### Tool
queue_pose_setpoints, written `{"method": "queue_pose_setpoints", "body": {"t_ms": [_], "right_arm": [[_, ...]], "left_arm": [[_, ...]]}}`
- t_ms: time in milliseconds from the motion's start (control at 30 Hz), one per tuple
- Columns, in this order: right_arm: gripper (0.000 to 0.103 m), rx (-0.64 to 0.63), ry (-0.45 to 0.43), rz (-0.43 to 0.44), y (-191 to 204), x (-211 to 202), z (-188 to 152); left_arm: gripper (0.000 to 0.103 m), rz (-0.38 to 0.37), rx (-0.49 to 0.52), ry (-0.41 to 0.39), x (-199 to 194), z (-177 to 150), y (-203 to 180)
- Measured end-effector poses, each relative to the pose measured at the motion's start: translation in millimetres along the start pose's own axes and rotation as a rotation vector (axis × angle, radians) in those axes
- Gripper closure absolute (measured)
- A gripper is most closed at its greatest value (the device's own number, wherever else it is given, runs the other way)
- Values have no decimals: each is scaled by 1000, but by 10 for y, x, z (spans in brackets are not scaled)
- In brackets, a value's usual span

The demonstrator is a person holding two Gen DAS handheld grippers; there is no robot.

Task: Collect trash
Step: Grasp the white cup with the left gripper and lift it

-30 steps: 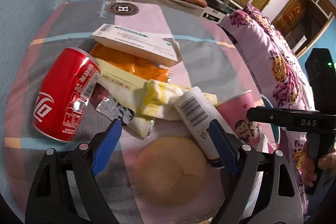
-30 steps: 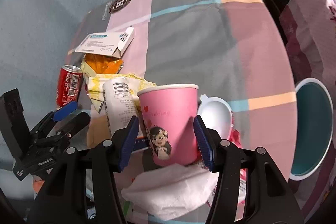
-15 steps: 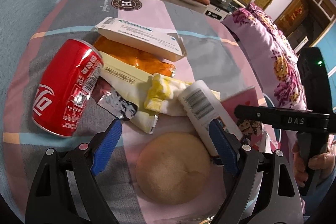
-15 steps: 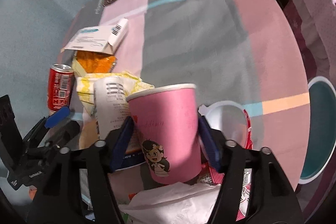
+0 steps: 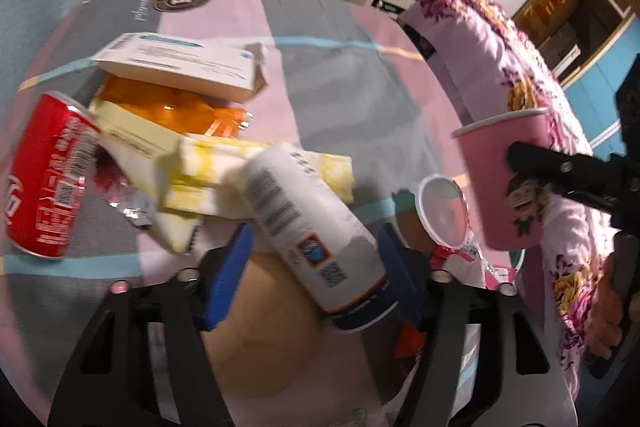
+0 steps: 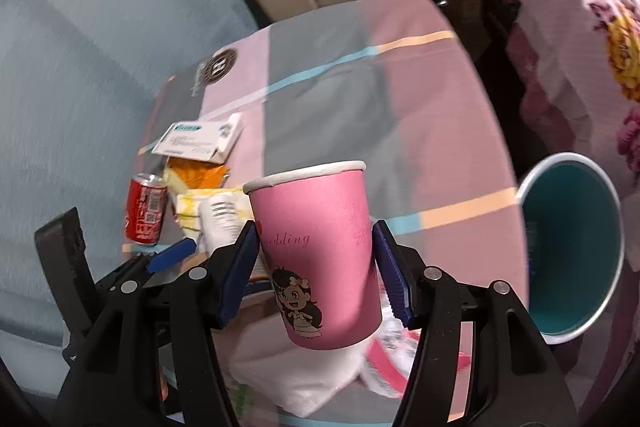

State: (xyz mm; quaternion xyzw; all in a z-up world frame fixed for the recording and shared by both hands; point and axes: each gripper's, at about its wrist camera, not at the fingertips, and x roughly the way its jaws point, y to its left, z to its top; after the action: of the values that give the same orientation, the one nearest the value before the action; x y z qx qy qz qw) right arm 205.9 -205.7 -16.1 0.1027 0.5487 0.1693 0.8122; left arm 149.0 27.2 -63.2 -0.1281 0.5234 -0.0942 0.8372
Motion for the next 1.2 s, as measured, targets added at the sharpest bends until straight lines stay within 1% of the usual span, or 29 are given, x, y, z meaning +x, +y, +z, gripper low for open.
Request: {"method": "queue_pose_setpoints", "body": {"t_ms": [33,167,267,400,533,600,633,667,733,1000,1100,1200], "right_arm": [[47,6,-5,-3,-47,-29,-9],[47,32,-14,-3,-257,-109,-67],[47,57,-16,9,-383,-117,-110],[47,87,-16,22,-540,-124,-173],[47,110,-20,34,-659,-125,-205],[47,121,-19,40,-718,-109,-220],[47,123,-18,41,-733,-103,-227],[47,122,-17,41,-745,-94,-237],[47,121,-20,43,-766,-89,-257],[47,150,-56,62,-899,-173,-274],[47,159,-73,69,-947,-232,-279],[47,169,-97,66,-1008,-320,-282]], "left_arm": [[41,0,0,8,31,5,-35],[41,56,21,10,117,33,-187],[38,79,27,15,182,51,-249],[35,75,20,35,294,59,-288],[33,79,18,40,368,68,-320],[35,72,17,41,392,67,-340],[39,73,14,34,387,63,-341],[46,71,17,25,372,56,-351],[49,67,18,23,340,41,-373],[49,101,52,-66,-58,75,-434],[49,82,56,-91,-197,122,-483],[49,55,95,-111,-289,170,-645]]}}
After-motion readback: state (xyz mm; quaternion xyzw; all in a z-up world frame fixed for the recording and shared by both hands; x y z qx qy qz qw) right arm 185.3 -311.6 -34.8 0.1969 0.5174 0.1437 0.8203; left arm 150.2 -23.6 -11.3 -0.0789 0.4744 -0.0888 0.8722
